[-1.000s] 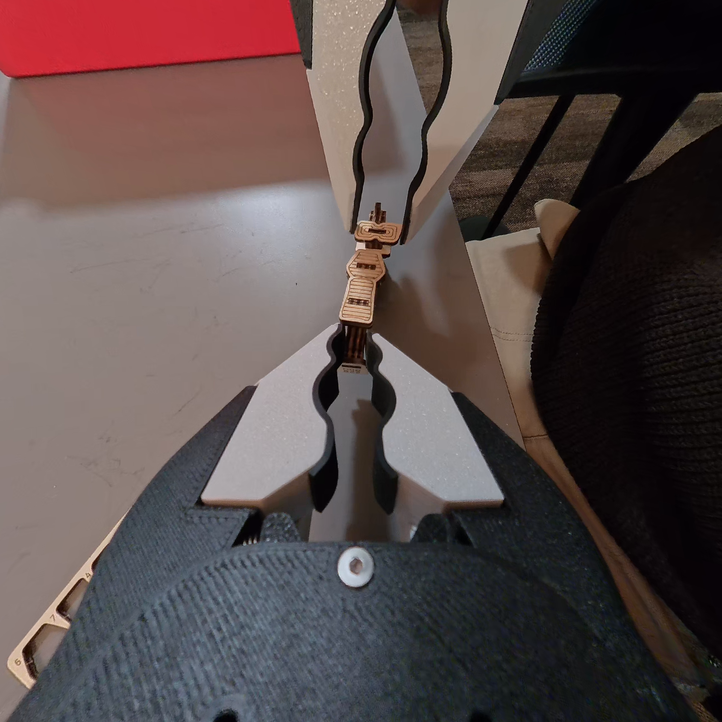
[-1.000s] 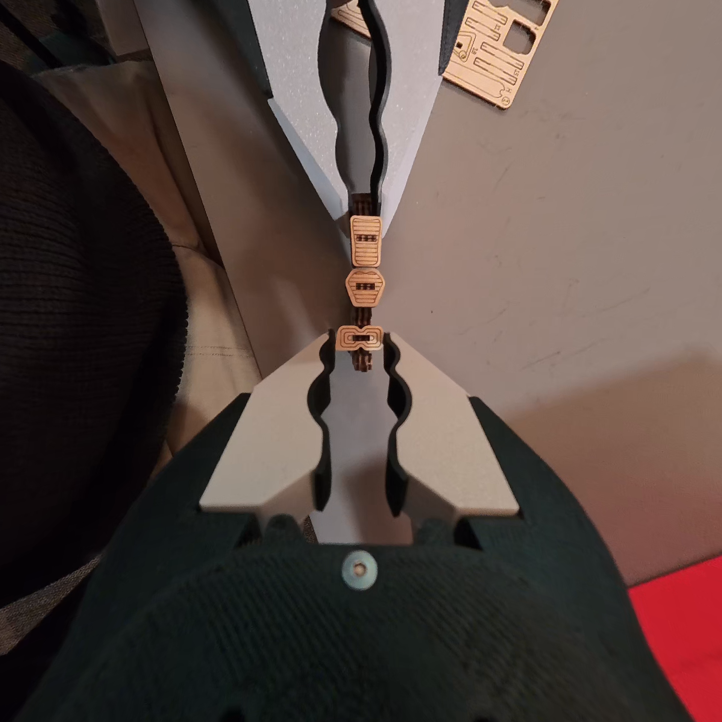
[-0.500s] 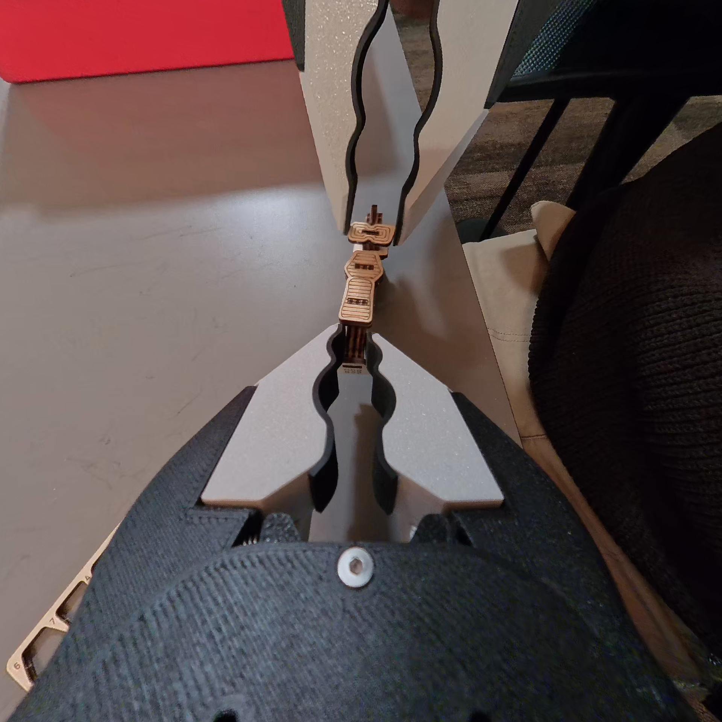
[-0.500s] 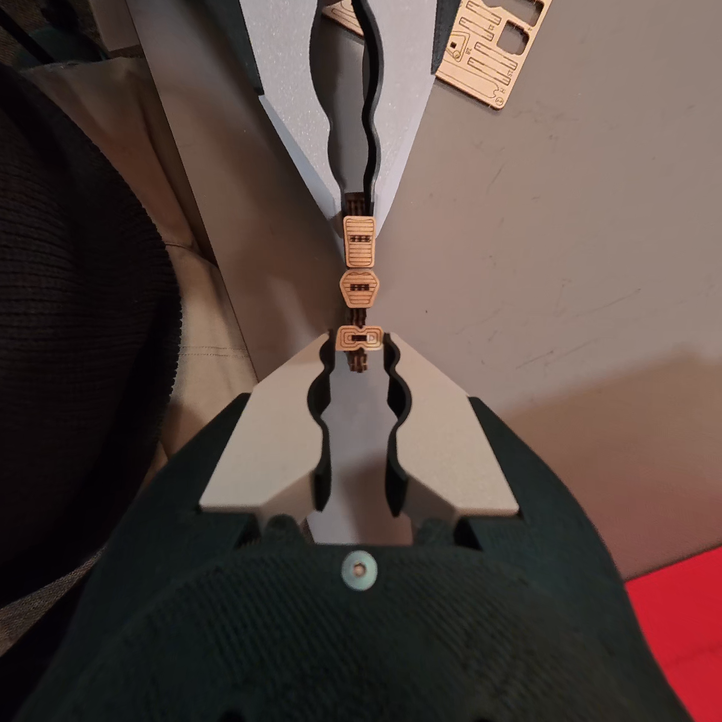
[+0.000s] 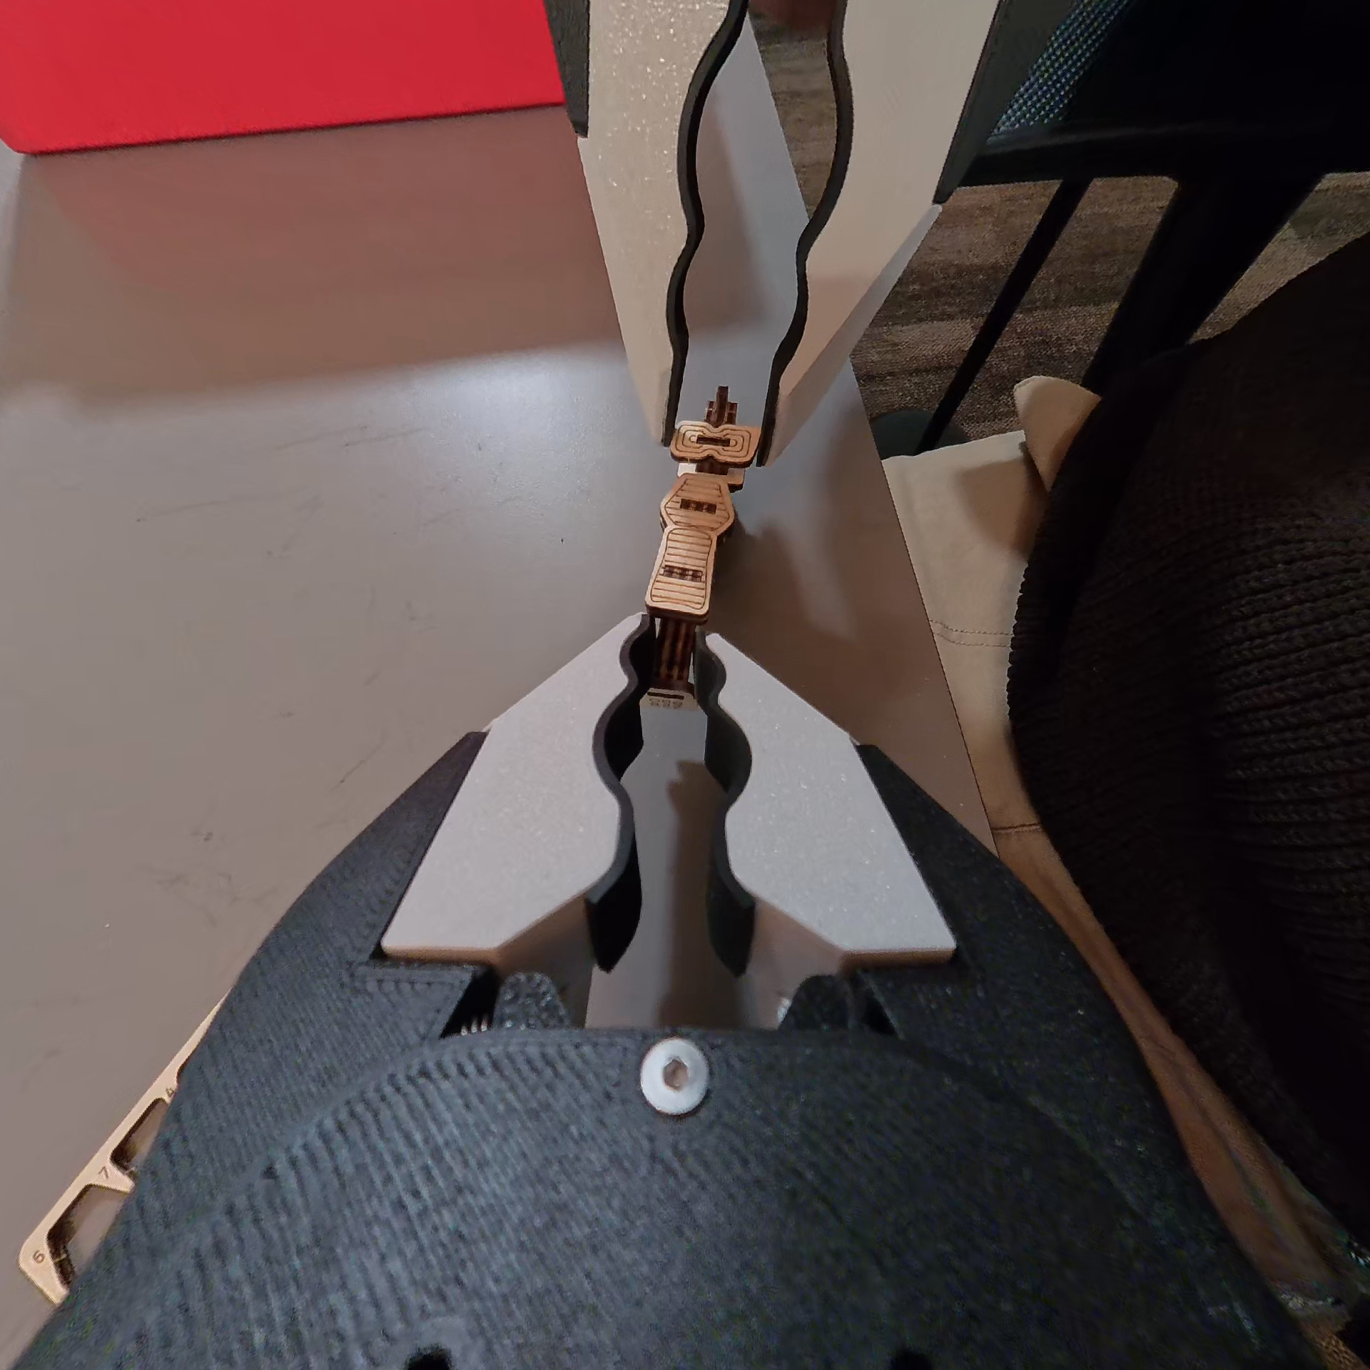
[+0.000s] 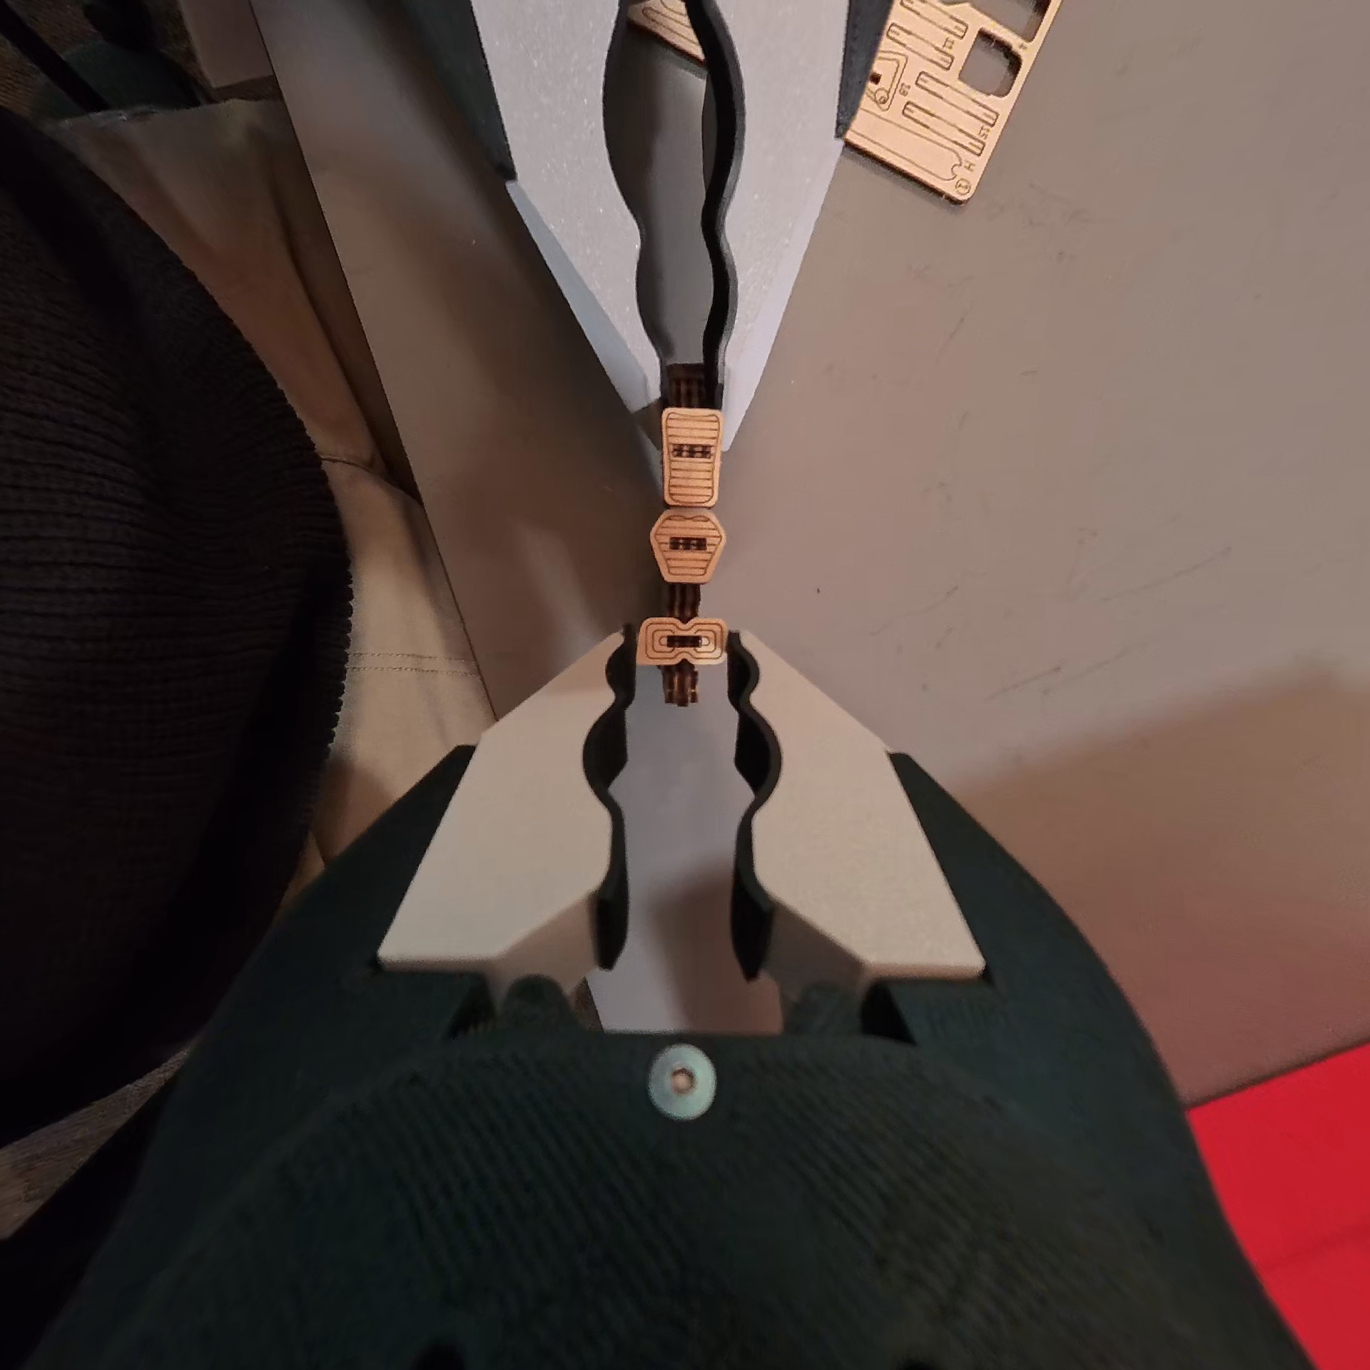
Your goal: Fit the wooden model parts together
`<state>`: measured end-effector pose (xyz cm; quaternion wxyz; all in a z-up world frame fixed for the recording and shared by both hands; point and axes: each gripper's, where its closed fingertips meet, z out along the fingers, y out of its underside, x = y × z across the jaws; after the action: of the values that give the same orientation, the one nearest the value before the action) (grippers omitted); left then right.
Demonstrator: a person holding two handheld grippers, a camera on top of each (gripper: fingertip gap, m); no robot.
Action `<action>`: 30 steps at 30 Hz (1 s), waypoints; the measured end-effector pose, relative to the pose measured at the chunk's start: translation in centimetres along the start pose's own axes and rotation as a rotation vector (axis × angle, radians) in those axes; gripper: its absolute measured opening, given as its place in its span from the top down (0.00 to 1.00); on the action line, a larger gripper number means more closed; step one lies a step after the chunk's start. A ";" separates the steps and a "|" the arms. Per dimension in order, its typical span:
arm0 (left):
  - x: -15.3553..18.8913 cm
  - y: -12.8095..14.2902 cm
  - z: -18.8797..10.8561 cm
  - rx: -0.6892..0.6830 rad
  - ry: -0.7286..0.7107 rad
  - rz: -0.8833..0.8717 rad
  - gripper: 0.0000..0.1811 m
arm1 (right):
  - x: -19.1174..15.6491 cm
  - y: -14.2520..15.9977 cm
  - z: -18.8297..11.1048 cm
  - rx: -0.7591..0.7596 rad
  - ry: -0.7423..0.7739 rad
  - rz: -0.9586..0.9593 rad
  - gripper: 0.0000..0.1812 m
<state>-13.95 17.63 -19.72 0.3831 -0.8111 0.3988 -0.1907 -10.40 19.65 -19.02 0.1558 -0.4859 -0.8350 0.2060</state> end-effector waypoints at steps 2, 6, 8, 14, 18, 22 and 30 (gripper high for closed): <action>0.0 0.0 0.0 0.000 0.001 0.000 0.95 | 0.0 0.0 0.0 -0.005 0.003 -0.002 0.87; 0.0 0.0 0.0 0.000 0.000 0.001 0.95 | 0.0 0.1 0.0 -0.005 0.005 0.003 0.87; 0.0 0.0 0.0 -0.002 0.000 0.002 0.95 | 0.0 0.1 0.0 -0.010 0.014 -0.001 0.87; 0.0 0.0 0.0 -0.001 0.001 0.001 0.95 | 0.0 0.1 0.0 -0.023 0.036 -0.008 0.87; 0.0 0.0 0.0 -0.002 0.001 -0.001 0.95 | 0.0 0.0 0.0 -0.015 0.039 -0.003 0.86; -0.1 0.1 0.0 -0.002 0.002 -0.004 0.95 | 0.0 -0.4 -0.4 0.013 0.037 0.008 0.83; -0.1 0.1 -0.1 0.000 0.002 -0.005 0.95 | 0.4 -1.0 -1.5 0.086 0.034 0.049 0.91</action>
<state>-14.09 17.64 -19.76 0.3820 -0.8119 0.3974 -0.1923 -10.65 19.86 -17.21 0.1854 -0.5025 -0.8105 0.2371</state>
